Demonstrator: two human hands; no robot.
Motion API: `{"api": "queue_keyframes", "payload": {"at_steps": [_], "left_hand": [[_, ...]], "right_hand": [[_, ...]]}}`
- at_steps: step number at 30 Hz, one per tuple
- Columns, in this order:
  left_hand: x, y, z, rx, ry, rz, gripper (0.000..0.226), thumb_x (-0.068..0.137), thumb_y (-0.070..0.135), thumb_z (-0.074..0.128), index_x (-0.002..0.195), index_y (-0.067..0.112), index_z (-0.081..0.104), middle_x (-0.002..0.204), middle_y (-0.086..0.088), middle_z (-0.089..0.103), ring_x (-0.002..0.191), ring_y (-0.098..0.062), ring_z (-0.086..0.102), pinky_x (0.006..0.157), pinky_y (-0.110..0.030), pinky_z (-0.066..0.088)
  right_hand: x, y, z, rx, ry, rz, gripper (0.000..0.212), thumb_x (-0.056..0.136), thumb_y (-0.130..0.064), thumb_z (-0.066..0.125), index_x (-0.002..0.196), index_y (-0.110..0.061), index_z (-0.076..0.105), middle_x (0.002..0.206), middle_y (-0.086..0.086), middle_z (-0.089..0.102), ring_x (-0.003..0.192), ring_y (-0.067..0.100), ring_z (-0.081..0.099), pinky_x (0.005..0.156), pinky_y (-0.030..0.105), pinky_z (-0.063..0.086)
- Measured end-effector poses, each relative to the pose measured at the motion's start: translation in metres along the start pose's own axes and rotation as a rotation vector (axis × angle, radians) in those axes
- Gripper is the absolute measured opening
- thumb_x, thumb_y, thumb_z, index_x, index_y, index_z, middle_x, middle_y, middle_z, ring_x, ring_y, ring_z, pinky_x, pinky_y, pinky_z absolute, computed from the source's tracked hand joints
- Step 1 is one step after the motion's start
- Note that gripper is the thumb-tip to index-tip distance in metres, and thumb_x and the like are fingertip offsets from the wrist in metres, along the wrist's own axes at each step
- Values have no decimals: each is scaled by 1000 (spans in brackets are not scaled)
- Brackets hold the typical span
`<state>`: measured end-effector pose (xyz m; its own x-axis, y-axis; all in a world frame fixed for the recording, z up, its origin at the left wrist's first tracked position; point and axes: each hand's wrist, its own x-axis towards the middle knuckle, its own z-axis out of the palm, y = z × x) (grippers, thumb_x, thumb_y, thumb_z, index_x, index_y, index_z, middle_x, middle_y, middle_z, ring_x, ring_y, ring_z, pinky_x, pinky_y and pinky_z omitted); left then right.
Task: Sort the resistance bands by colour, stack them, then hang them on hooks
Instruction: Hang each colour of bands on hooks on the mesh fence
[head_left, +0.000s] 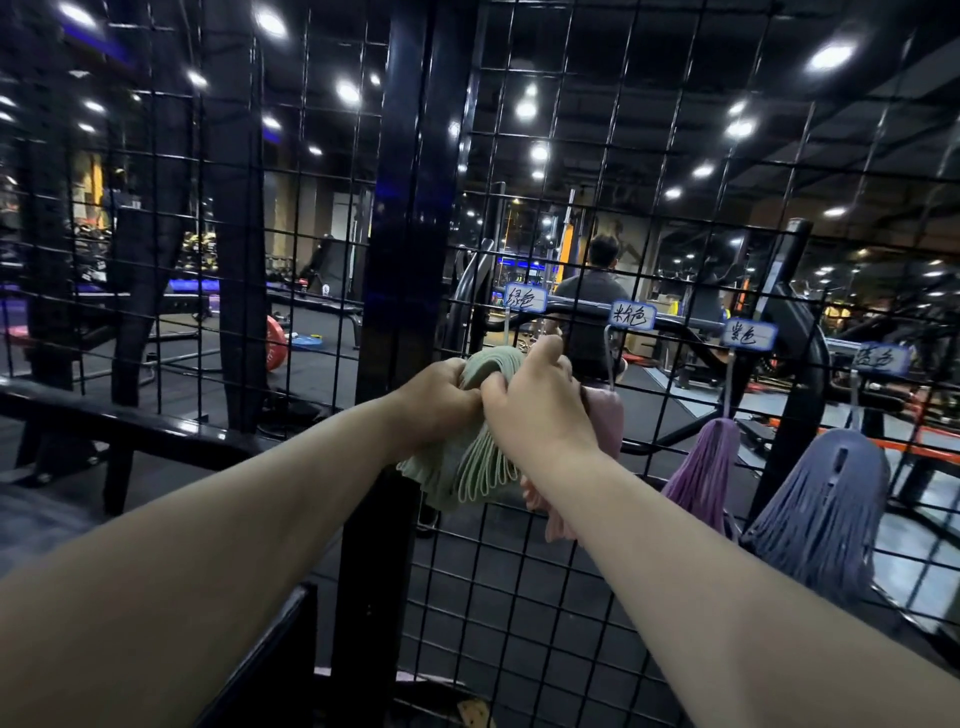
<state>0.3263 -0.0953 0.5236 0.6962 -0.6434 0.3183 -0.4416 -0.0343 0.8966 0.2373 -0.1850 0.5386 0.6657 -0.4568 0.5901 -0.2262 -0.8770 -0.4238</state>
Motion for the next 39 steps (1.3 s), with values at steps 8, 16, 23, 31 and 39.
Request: {"api": "queue_keyframes", "payload": {"at_steps": [8,16,23,31,39], "left_hand": [[-9,-24,0,122,63,83,31,73,19,67,102,7,62,89,-18,71,81,-29,72,73,-50,60],[0,-33,-1,185,159,142,14,88,16,66,81,23,58,73,2,60,67,-12,56,62,-28,44],[-12,-35,-2,92,57,98,12,86,1,62,85,12,62,71,-5,61,62,-14,57,54,-24,46],[-39,-46,5,106,78,133,48,78,-3,65,116,22,51,91,3,61,71,3,60,61,-13,47],[-46,-61,15,237,231,199,28,88,26,67,114,28,56,91,9,69,79,0,64,65,-11,48]], "right_hand": [[-4,0,12,-6,-51,-40,43,99,-27,39,129,3,31,124,24,49,111,39,56,81,39,45],[-14,3,13,91,1,-31,31,97,-10,38,128,-4,44,111,23,53,98,35,58,93,39,47],[-23,10,20,251,-51,16,44,91,-22,51,127,-6,31,120,23,49,110,36,51,73,27,37],[-28,22,19,176,-191,-44,64,88,-24,56,139,-10,20,139,17,40,122,29,47,96,36,43],[-41,32,20,153,-244,-118,88,94,-25,49,156,-20,-14,164,15,3,149,31,18,116,29,15]]}}
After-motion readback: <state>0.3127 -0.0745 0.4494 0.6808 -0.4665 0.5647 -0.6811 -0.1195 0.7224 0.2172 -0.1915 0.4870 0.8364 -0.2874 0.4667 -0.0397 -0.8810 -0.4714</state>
